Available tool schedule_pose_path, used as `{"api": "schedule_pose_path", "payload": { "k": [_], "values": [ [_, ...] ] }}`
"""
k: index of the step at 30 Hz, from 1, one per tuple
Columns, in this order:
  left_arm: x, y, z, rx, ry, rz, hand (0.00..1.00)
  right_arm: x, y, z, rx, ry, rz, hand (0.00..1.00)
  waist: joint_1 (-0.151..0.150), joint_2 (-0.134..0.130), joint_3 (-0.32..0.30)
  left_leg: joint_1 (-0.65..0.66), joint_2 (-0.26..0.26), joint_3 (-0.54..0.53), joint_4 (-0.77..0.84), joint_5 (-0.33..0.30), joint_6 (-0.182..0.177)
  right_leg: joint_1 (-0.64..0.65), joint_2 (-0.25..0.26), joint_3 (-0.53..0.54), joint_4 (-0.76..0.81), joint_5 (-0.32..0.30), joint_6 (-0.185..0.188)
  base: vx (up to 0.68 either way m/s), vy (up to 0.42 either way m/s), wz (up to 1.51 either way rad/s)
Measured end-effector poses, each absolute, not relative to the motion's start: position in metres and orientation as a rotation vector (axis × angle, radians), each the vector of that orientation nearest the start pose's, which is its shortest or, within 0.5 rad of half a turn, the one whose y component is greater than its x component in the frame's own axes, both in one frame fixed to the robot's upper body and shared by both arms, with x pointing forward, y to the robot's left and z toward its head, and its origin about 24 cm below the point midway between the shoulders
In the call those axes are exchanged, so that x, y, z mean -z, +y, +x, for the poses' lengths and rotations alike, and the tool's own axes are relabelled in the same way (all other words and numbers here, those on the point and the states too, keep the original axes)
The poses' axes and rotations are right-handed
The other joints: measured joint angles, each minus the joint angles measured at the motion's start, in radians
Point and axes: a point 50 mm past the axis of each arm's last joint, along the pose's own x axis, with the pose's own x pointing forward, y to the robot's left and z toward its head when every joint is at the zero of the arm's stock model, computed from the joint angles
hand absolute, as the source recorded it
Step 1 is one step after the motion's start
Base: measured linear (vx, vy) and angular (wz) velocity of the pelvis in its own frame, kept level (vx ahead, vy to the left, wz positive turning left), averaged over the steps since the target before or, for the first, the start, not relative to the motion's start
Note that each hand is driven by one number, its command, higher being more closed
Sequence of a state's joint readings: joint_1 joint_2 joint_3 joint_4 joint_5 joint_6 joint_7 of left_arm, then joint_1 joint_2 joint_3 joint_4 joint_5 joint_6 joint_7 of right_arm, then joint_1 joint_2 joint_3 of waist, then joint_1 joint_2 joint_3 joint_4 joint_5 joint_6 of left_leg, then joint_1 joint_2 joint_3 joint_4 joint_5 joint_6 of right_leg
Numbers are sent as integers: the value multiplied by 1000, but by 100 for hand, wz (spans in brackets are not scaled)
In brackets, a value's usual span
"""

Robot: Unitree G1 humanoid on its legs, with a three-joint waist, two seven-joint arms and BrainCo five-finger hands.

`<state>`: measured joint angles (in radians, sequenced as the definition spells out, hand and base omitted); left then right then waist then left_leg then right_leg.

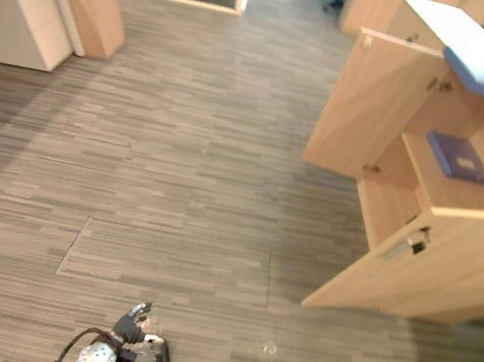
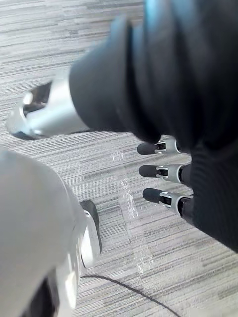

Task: Walk over to the cabinet, pick up the folder, carry it to the office cabinet, place the folder inside the office cabinet, then close the office cabinet door

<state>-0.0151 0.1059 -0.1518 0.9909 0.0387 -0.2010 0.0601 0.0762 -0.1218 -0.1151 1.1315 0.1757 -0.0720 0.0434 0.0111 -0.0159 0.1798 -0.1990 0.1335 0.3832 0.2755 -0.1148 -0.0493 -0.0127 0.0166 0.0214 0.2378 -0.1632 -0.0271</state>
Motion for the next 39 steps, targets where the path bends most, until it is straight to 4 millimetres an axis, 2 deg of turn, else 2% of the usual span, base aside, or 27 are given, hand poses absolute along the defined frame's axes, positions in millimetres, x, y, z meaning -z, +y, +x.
{"api": "schedule_pose_path", "payload": {
  "k": [1, 2, 3, 4, 6, 7, 8, 10, 11, 12, 14, 16, 18, 20, 21, 22, 23, 26, 27, 29, 30, 31, 33, 34, 36, 38, 39],
  "values": [
    [135, 165, 160, 77, 771, 218, 0, 163, -211, 84, 257, 1099, 128, 0, -3, -1, -1, 3, -10, 13, -7, 0, 3, 0, -12, 9, 13, -7, 4, 350, 174, -34],
    [135, 159, 160, 95, 769, 212, 0, 164, -209, 82, 257, 1106, 133, 0, -8, -7, -7, 6, -53, 30, -6, 3, 31, 23, -45, 19, 6, -45, 35, 341, 172, -24],
    [136, 154, 159, 100, 773, 201, 0, 163, -212, 82, 260, 1105, 126, 0, -13, 10, -11, 7, -60, 31, -4, 1, 43, 19, -56, 21, 15, -51, 39, 292, 203, -24],
    [137, 152, 155, 111, 783, 199, 0, 163, -213, 82, 259, 1104, 125, 0, -18, 12, -29, 11, -74, 54, -7, -5, 52, 10, -69, 38, 28, -66, 53, 280, 264, -27],
    [140, 151, 148, 127, 798, 199, 0, 164, -211, 80, 254, 1111, 127, 0, -14, 1, -53, 51, -113, 105, -32, -15, 68, -8, -113, 71, 105, -119, 83, 250, 221, -39],
    [139, 149, 148, 132, 795, 198, 0, 164, -213, 80, 253, 1110, 126, 0, -10, 3, -57, 87, -132, 128, -54, -20, 76, -45, -127, 80, 214, -139, 106, 167, 132, -43],
    [140, 148, 146, 138, 798, 199, 0, 163, -214, 81, 255, 1106, 127, 0, -9, 5, -58, 106, -137, 135, -63, -21, 79, -73, -129, 80, 292, -140, 108, 251, 206, -39],
    [142, 149, 139, 176, 814, 218, 0, 163, -213, 81, 254, 1103, 128, 0, -16, -1, -59, 218, -166, 156, -115, -28, 90, -147, -161, 46, 575, -74, 143, 229, 136, -21],
    [142, 148, 138, 186, 814, 221, 0, 163, -213, 81, 254, 1101, 128, 0, -21, 0, -60, 247, -170, 156, -127, -27, 88, -158, -175, 20, 628, -43, 137, 299, 56, -11],
    [143, 144, 135, 214, 818, 228, 0, 162, -214, 82, 256, 1094, 126, 0, -27, 6, -64, 306, -177, 151, -151, -28, 97, -180, -207, -45, 725, -8, 107, 354, -9, 1],
    [143, 142, 136, 239, 815, 234, 0, 161, -216, 85, 255, 1078, 122, 0, -38, 9, -51, 369, -166, 131, -161, -32, 104, -196, -217, -112, 785, -67, 86, 384, -92, 16],
    [142, 143, 139, 238, 812, 228, 0, 158, -217, 94, 246, 1050, 121, 0, -63, 33, -33, 411, -98, 104, -168, -30, 100, -248, -157, -183, 659, -143, 43, 352, -225, 31],
    [143, 144, 137, 237, 820, 229, 0, 157, -217, 98, 252, 1033, 134, 0, -63, 36, -31, 439, -61, 96, -182, -23, 81, -276, -133, -179, 452, -131, 52, 350, -316, 26],
    [145, 145, 134, 236, 834, 231, 0, 156, -217, 99, 253, 1023, 136, 0, -64, 31, -28, 482, -50, 95, -232, -24, 16, -292, -144, -148, 242, -55, 63, 289, -283, 28],
    [146, 146, 132, 232, 844, 231, 0, 157, -217, 98, 255, 1027, 138, 0, -64, 24, -26, 506, -55, 93, -251, -31, -26, -289, -159, -148, 181, 68, 58, 272, -270, 3],
    [147, 145, 133, 228, 849, 228, 0, 156, -219, 100, 256, 1023, 133, 0, -61, 28, -20, 529, -50, 93, -262, -35, -52, -287, -150, -154, 193, 132, 19, 343, -336, -27],
    [147, 141, 134, 225, 853, 211, 0, 153, -226, 106, 260, 1004, 116, 0, -60, 72, -19, 529, -14, 106, -262, -32, -53, -308, -106, -154, 223, 88, 9, 412, -403, -41],
    [146, 144, 139, 203, 844, 204, 0, 153, -225, 107, 266, 1009, 127, 0, -76, 75, -6, 553, 25, 114, -260, 7, -85, -318, -72, -167, 295, 12, -17, 299, -303, -15],
    [146, 145, 139, 187, 848, 195, 0, 156, -225, 101, 279, 1032, 140, 0, -79, 77, -8, 564, 63, 109, -231, 12, -95, -292, -48, -182, 297, -16, -31, 379, -382, 12],
    [147, 150, 137, 140, 861, 169, 0, 160, -223, 88, 293, 1072, 156, 0, -78, 69, -11, 527, 141, 73, -79, 12, -96, -219, -13, -213, 249, -36, -38, 320, -354, 30],
    [148, 154, 136, 109, 865, 152, 0, 163, -222, 78, 311, 1100, 173, 0, -77, 66, -15, 452, 211, 24, 103, 19, -85, -161, 11, -241, 190, -38, -40, 276, -348, 48],
    [148, 159, 134, 78, 870, 140, 0, 164, -222, 71, 318, 1117, 175, 0, -73, 60, -12, 349, 295, -9, 334, 41, -30, -101, 40, -263, 128, -36, -41, 275, -351, 42],
    [147, 169, 131, 25, 867, 130, 0, 166, -222, 61, 327, 1144, 177, 0, -60, 58, -12, 259, 388, 25, 599, 17, 40, -19, 74, -270, 64, -32, -50, 264, -286, 14],
    [147, 172, 129, 6, 870, 130, 0, 166, -222, 56, 332, 1156, 177, 0, -53, 56, -16, 226, 404, 55, 666, -12, 53, 33, 84, -268, 24, -33, -52, 324, -229, 9],
    [146, 174, 130, -9, 862, 130, 0, 167, -223, 52, 343, 1172, 184, 0, -49, 55, -18, 165, 377, 78, 664, -53, 47, 90, 86, -267, -21, -19, -75, 287, -119, 8],
    [144, 174, 134, -14, 844, 132, 0, 167, -223, 55, 356, 1167, 196, 0, -40, 54, -17, 97, 309, 72, 589, -96, 25, 121, 80, -258, -44, -13, -85, 226, -34, -12],
    [143, 174, 137, -14, 837, 135, 0, 166, -223, 61, 356, 1153, 199, 0, -31, 48, -11, 67, 231, 61, 486, -113, 10, 134, 63, -241, -52, -13, -86, 181, 40, -36]
  ]
}}
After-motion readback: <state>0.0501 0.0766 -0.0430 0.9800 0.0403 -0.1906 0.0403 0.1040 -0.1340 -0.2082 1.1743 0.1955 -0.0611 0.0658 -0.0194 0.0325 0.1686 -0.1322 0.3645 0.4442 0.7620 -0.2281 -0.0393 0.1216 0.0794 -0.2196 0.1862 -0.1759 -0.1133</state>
